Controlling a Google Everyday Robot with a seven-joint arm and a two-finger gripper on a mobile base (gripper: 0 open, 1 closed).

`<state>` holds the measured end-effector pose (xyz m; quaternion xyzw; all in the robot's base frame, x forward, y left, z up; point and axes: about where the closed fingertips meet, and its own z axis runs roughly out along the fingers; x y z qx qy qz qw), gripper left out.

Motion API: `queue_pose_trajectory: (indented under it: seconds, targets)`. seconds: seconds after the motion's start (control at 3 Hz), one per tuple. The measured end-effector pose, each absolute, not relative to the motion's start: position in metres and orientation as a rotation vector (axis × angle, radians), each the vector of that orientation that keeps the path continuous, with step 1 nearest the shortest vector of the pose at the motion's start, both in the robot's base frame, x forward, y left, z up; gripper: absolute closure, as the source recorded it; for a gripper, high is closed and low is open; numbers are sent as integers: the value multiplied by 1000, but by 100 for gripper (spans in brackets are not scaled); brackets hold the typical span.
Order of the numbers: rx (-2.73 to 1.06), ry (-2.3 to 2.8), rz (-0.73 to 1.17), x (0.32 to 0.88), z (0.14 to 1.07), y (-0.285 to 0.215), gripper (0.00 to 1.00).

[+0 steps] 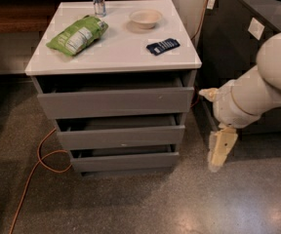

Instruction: Place redbull can into bottom drawer

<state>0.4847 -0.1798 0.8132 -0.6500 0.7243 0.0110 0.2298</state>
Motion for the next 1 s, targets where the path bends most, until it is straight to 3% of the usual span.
queue_pose_trajectory:
  seconds: [1.0]
  targets:
    - [-1783, 1954, 94, 512, 730, -146, 0]
